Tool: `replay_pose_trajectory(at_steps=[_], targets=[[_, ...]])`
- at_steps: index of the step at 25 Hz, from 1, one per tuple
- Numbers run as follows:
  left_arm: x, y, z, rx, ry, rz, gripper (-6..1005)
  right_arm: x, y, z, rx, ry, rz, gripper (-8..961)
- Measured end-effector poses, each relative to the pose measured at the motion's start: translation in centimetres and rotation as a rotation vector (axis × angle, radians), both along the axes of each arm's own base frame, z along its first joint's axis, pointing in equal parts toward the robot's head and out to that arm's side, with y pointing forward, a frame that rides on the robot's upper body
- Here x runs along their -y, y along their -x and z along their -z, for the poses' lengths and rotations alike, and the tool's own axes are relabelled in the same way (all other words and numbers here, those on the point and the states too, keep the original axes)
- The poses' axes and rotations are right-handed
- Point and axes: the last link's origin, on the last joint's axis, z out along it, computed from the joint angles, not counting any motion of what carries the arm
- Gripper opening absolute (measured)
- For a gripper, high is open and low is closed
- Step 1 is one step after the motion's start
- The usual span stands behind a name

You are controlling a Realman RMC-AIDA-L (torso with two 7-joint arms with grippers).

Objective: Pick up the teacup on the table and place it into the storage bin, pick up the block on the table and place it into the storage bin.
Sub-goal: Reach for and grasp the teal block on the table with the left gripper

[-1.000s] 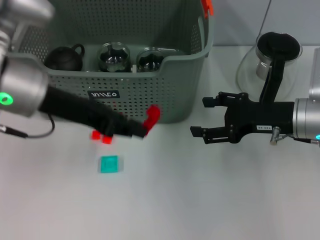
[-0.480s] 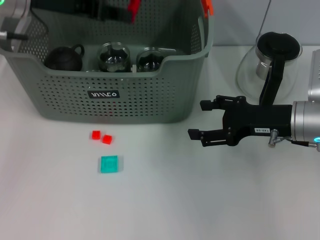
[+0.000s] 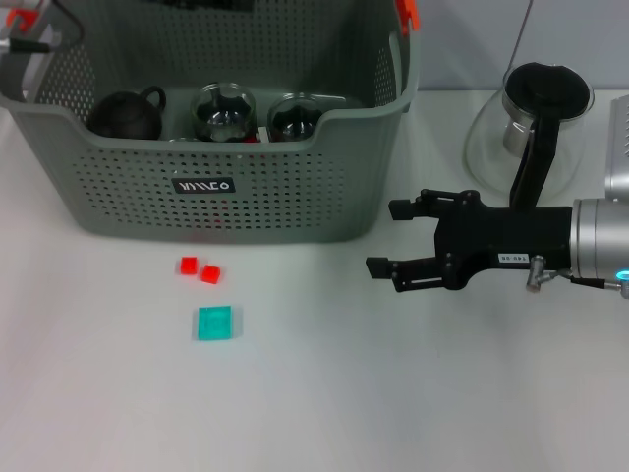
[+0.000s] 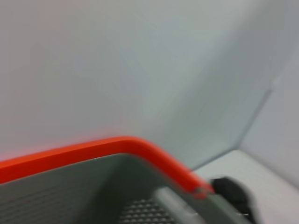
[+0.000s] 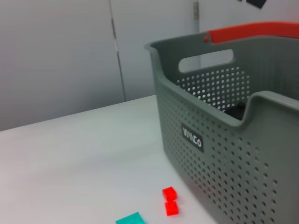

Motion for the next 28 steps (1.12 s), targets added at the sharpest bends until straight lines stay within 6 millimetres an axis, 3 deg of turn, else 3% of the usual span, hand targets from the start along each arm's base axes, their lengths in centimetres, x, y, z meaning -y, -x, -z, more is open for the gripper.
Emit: replay_pose_trajectory(at_steps=[3,6,10,13,15,19,28], targets=[[2.9,-0.9,0.1,0.034,0.074,0.116,547,0.3,0.1,0.1,0.0,0.019,-0.012,915],[7.4,-1.2,1.6,0.054,0.208,0.334,626,0.3,0.1,0.0,-0.007,0.024,0.0,915],[11.2,0.0,3.8,0.006,0.358,0.479,732,0.2,0.1,0.0,-0.017,0.026,0.029,915],[12.7,1.5,5.2,-0.066,0.443,0.493,857,0.1,0.2,0.1,-0.023,0.028,0.045,915],[13.1,2.6,5.8,-0.115,0.474,0.489,940,0.2,0.1,0.2,-0.026,0.032,0.055,915],[13.0,4.4,7.1,-0.203,0.476,0.476,947,0.2,-0.2,0.8,-0.026,0.036,0.084,915],[10.7,8.4,9.5,-0.339,0.401,0.373,949,0.1,-0.6,1.5,-0.034,0.034,0.13,914]])
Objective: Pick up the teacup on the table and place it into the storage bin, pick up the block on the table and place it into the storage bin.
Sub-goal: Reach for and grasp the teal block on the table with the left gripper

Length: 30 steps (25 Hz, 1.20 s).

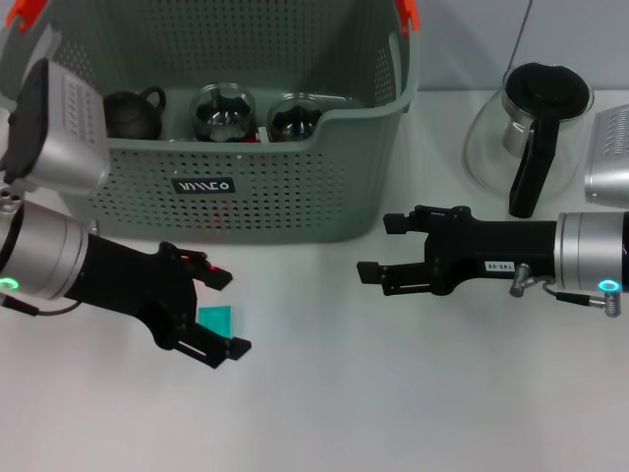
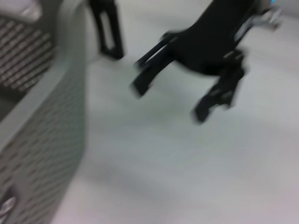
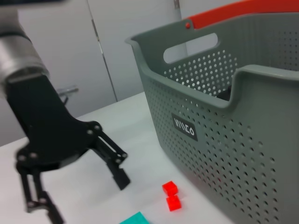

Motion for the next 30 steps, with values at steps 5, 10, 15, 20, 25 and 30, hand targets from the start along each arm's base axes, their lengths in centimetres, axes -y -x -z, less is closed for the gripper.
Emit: replay_pose_trajectory(at_steps=[5,10,15,20,25,30], targets=[[-0.7,1.8,0.9,-0.074,-0.051,-0.005,950,0.2,0.0,0.3,-0.008,0.01,0.009,914],[-1.0,2.8,1.6,-0.102,-0.058,0.029,950,0.3,-0.1,0.6,-0.016,0.018,0.021,914],[-1.3,2.9,2.2,-0.164,-0.048,0.064,949,0.0,0.2,0.7,-0.025,0.015,0.025,915],[-1.7,2.8,3.2,-0.229,-0.06,0.098,934,-0.3,0.5,0.6,-0.025,0.01,0.019,915],[-2.4,2.1,3.3,-0.252,-0.068,0.105,916,-0.4,0.8,0.6,-0.031,0.007,0.017,915],[-2.7,1.4,3.4,-0.363,-0.041,0.104,879,-0.6,1.0,0.5,-0.035,0.005,0.013,915]])
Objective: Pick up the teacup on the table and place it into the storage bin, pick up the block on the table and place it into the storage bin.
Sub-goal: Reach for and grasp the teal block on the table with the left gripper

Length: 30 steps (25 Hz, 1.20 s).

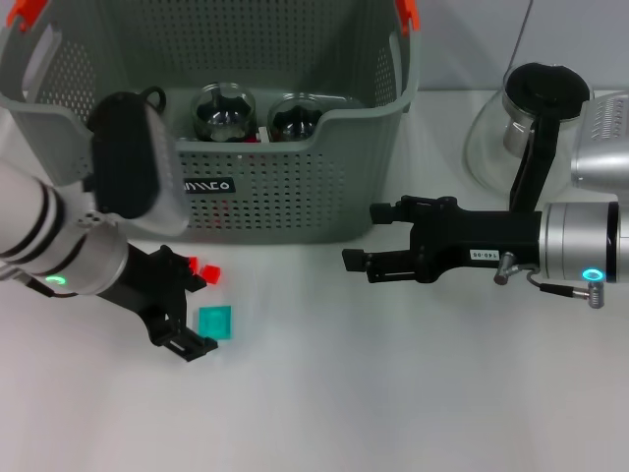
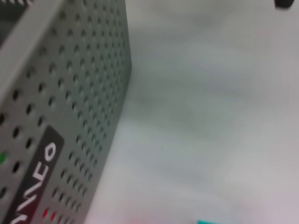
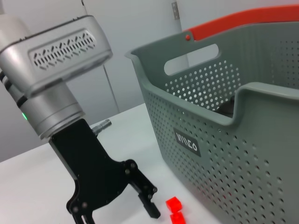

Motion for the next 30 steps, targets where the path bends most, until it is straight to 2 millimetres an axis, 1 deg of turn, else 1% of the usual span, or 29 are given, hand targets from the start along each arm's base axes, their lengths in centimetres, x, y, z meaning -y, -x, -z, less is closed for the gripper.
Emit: replay_pose_trajectory(at_steps=[4,10,15,22,28,30], targets=[[0.2,-1.1,0.6,-0.079,0.031,0.025,838,-0.2,0.1,-0.1,-0.001,-0.003,0.002,915],[0.1,-2.4,1.8,-0.104,0.061,0.059,821,-0.2,0.2,-0.2,-0.009,-0.006,0.006,915],[0.0,-2.8,2.1,-0.112,0.067,0.063,808,-0.2,0.1,-0.2,-0.013,-0.007,0.012,915],[-0.2,-2.6,2.1,-0.137,0.063,0.057,788,-0.2,0.0,-0.3,-0.016,-0.011,0.018,915],[-0.2,-2.5,2.0,-0.151,0.06,0.06,570,-0.1,-0.1,-0.3,-0.016,-0.012,0.017,915],[-0.2,-2.6,2.2,-0.16,0.061,0.063,548,-0.1,-0.1,-0.3,-0.016,-0.012,0.018,915]])
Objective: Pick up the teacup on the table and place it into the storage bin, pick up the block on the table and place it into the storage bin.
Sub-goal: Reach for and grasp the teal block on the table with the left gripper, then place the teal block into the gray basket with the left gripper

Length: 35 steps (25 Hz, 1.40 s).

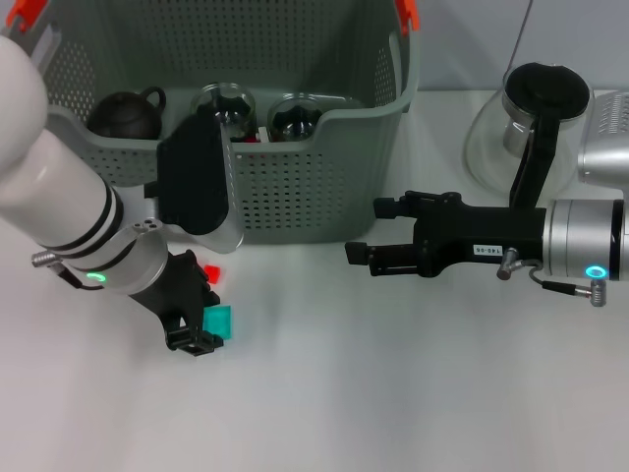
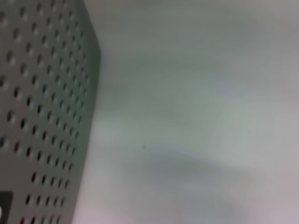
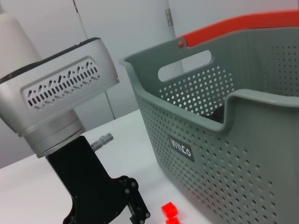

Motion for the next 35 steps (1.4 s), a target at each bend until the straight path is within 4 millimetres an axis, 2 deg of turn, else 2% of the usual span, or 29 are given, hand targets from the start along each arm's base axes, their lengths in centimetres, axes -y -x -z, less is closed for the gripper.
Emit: replay_pose_trajectory(at_steps=[27,32,35], targets=[[-0.2,-0.5,0.6,-0.038,-0.026,-0.033,404,0.2,-0.3,0.0,0.0,-0.004,0.005,914],[-0.1,-1.0,0.2,-0.013,-0.053,-0.062,405,0.2,-0.4,-0.1,0.001,-0.005,0.007,914],[0.5,-1.9,-0.9,0.062,-0.102,-0.081,406,0.2,-0.5,-0.1,0.002,-0.005,0.007,914]])
